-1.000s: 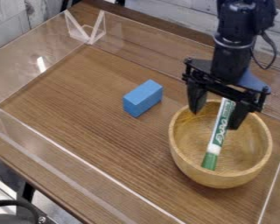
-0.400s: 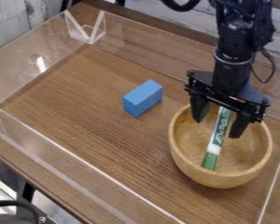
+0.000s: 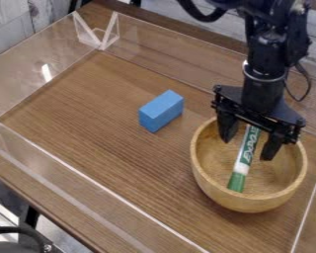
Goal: Remove the green marker from inside the brown bowl and put it on the table
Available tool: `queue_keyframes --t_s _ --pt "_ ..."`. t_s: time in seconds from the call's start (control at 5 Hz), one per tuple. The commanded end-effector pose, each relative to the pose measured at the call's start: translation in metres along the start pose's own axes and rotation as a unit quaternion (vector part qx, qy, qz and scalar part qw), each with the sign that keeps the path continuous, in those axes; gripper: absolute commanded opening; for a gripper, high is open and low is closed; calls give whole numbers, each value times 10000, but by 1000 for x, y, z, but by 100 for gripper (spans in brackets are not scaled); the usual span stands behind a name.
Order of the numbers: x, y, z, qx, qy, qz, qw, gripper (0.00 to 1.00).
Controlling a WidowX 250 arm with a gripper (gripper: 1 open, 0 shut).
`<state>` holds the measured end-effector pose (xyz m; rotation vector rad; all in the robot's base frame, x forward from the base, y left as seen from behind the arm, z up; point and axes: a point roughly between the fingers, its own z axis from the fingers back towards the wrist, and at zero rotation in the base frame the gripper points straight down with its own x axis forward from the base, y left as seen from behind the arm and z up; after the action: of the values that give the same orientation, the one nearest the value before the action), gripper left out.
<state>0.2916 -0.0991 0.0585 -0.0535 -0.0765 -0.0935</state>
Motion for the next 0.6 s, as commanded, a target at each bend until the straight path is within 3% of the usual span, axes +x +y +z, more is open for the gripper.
queue_keyframes --t_s 0.0,0.4 --pt "6 -4 6 -35 -231 -43 9997 100" --pt "3 -8 -3 -60 -224 -3 9997 100"
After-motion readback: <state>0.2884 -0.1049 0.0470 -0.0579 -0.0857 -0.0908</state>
